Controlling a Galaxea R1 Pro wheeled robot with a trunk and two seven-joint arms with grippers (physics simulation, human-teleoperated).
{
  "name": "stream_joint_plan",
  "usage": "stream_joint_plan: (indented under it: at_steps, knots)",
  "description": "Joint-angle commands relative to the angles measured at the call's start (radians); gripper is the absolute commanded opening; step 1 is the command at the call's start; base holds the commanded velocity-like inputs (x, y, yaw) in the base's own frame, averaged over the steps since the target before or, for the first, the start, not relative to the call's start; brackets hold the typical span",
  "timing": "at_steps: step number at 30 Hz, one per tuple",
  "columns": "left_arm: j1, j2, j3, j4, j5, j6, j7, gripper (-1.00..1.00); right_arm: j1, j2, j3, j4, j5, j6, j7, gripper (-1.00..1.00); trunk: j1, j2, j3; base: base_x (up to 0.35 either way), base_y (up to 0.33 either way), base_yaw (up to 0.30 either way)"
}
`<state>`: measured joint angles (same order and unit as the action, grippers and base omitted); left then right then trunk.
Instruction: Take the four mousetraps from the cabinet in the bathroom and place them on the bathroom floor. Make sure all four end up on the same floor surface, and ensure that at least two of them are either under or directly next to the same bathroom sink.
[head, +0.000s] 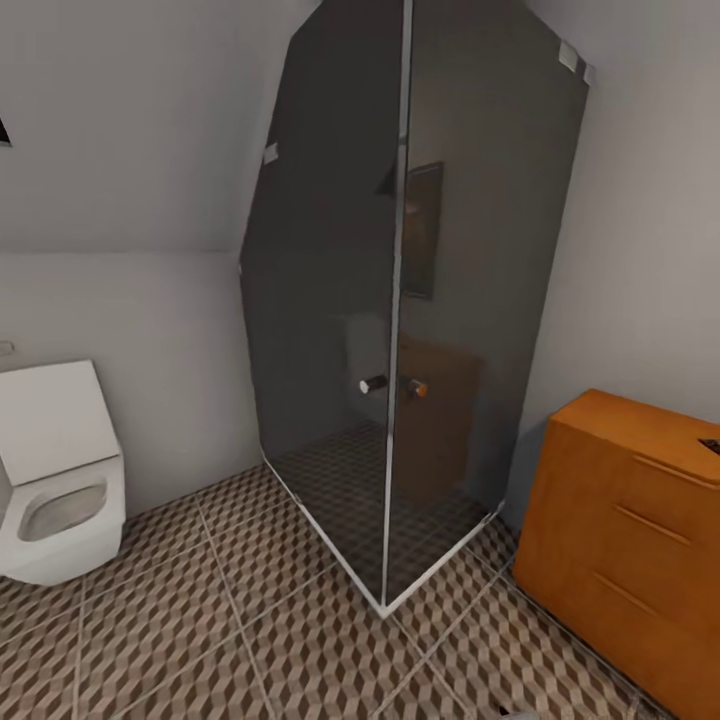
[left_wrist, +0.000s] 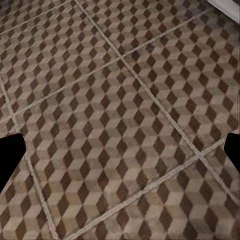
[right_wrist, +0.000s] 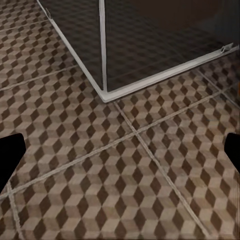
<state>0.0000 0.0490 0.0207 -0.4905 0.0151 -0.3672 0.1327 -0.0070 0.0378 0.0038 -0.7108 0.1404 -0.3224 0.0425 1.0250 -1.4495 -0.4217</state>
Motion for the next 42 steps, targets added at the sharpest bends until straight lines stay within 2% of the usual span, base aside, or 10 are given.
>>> stream_joint_plan:
  at_steps: [1,42]
  knots:
    - [0.000,0.000,-0.001,0.000,0.001,-0.002,0.002,1.00,-0.001,0.001,-0.002,0.001,0.007,-0.003,0.002,1.00,0.000,-0.001,-0.001,0.000,0.000,-0.294]
    - [0.000,-0.009,-0.001,0.015,0.000,-0.001,0.002,1.00,-0.001,0.001,-0.002,0.001,0.007,-0.003,0.002,1.00,0.000,-0.001,-0.001,0.000,-0.005,-0.294]
